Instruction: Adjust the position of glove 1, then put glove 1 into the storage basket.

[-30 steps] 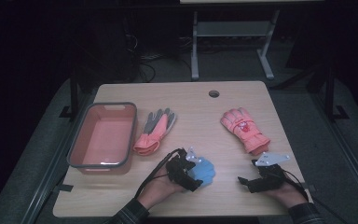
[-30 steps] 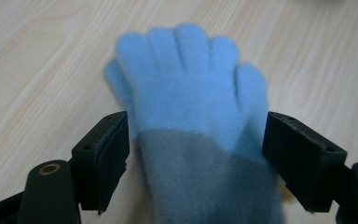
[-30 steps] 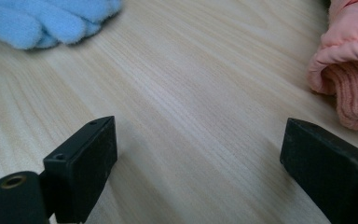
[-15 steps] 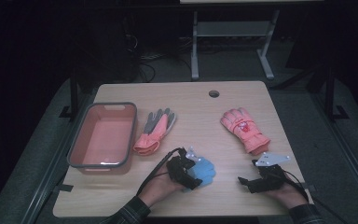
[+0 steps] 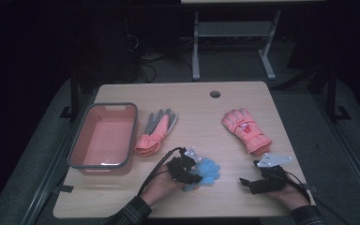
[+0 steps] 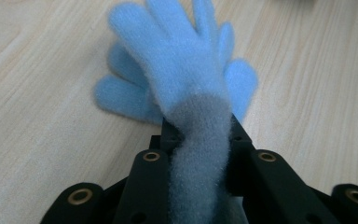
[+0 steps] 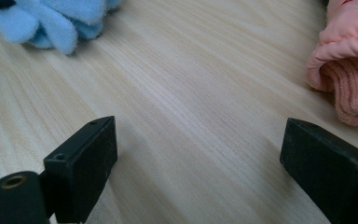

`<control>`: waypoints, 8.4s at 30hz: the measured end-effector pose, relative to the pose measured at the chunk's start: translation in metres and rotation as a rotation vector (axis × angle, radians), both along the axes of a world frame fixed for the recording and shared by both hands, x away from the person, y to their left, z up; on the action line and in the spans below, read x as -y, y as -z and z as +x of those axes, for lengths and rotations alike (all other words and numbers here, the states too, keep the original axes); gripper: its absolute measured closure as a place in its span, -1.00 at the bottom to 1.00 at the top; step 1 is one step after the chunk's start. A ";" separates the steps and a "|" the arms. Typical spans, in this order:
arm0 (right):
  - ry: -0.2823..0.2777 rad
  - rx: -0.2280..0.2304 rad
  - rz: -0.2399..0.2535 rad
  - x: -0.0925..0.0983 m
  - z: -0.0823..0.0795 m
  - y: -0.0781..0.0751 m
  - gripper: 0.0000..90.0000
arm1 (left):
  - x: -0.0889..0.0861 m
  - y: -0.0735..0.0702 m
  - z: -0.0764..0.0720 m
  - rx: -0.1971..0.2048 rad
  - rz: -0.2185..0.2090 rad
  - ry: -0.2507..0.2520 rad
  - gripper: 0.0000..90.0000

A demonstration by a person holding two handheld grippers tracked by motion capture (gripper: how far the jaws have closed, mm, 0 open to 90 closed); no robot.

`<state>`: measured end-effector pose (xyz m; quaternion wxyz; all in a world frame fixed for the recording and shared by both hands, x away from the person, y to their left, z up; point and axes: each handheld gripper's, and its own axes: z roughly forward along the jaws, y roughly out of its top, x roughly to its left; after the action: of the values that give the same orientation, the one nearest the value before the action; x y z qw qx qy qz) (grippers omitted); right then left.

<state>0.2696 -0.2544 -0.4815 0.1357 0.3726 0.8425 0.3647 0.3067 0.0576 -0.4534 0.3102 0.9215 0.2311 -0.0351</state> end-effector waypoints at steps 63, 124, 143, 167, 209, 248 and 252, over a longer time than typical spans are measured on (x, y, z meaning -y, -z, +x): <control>-0.011 0.003 -0.002 0.000 0.002 0.000 -0.77 | -0.128 -0.106 0.049 0.063 -0.183 -0.292 0.73; -0.007 0.005 -0.003 0.000 0.002 0.000 -0.77 | -0.270 -0.031 0.096 -0.031 0.174 -0.726 0.07; 0.000 0.004 -0.005 0.000 0.003 0.000 -0.79 | -0.249 -0.075 0.080 0.134 0.040 -0.645 -0.54; 0.014 0.002 -0.005 0.001 0.001 0.000 -0.79 | -0.158 -0.087 0.035 0.161 -0.074 -0.413 -0.67; -0.047 -0.033 -0.020 0.001 0.000 -0.016 -0.02 | -0.109 0.015 -0.022 0.191 -0.038 -0.171 -0.70; 0.143 -0.015 0.063 0.057 0.121 -0.072 1.00 | -0.119 0.023 -0.027 0.275 -0.081 -0.131 -0.72; 0.152 -0.018 0.072 0.059 0.133 -0.068 1.00 | -0.119 0.023 -0.027 0.275 -0.081 -0.131 -0.72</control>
<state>0.4026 -0.3130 -0.4136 0.1418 0.4431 0.7993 0.3802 0.2794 0.1769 -0.4764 0.3776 0.8872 0.2445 0.1023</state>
